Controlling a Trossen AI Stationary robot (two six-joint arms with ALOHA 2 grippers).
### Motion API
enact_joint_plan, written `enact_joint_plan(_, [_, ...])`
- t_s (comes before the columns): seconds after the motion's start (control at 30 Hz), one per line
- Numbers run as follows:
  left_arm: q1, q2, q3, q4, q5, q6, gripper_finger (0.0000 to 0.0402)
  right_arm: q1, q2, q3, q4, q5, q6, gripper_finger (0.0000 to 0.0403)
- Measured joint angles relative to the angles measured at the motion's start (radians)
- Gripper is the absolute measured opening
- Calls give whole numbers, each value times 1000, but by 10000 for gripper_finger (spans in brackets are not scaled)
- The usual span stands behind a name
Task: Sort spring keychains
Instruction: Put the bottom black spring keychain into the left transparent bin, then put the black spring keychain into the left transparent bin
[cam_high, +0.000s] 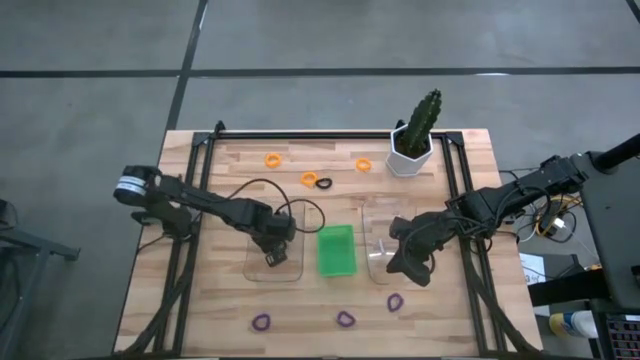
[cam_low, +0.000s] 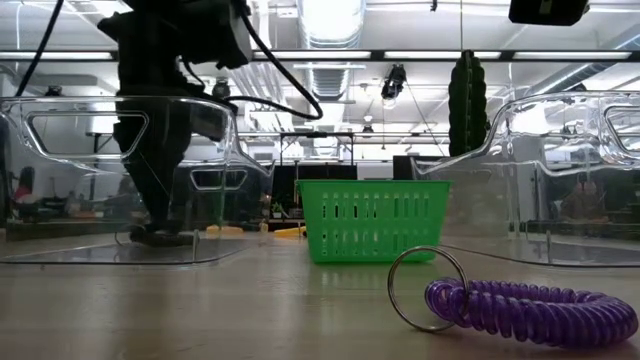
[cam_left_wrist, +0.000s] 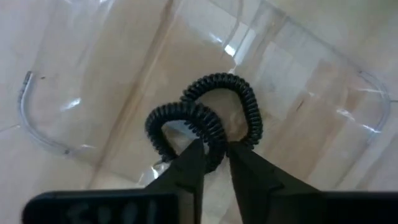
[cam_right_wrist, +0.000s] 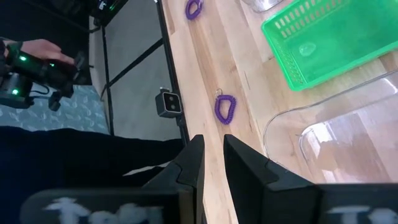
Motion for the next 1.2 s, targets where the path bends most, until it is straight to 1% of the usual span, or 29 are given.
enact_joint_plan(0.07, [3,8,10,-2,2,-1,93,0,0,0,0,0,1,57])
enact_joint_plan(0.17, [6,-2,59,-53,1,-21,112,0,0,0,1,0,3,57])
enact_joint_plan(0.27, [6,-33,142,-140,0,-30,119,0,0,0,13,0,4,57])
enact_joint_plan(0.33, [6,-58,213,-191,-6,-65,120,0,0,0,44,-1,2,57])
enact_joint_plan(0.4, [6,-86,275,-206,-6,-95,120,0,0,0,87,3,-15,57])
enact_joint_plan(0.5, [4,-122,365,-201,-13,-138,121,-4,0,0,149,74,-49,57])
enact_joint_plan(0.57, [4,-139,418,-203,-43,-150,121,-13,0,0,183,119,-53,57])
enact_joint_plan(0.63, [4,-152,468,-201,-82,-157,121,-30,0,0,203,130,-73,57])
enact_joint_plan(0.77, [3,-179,547,-198,-158,-142,121,-101,1,0,211,128,-56,57])
enact_joint_plan(0.87, [3,-183,584,-201,-187,-120,121,-177,8,0,207,135,-45,57])
enact_joint_plan(0.97, [2,-184,601,-203,-190,-97,121,-272,37,1,189,131,-7,57])
enact_joint_plan(1.1, [2,-191,595,-205,-190,-96,121,-373,98,7,191,127,8,56])
enact_joint_plan(1.2, [2,-191,592,-216,-190,-85,121,-427,145,36,191,90,3,56])
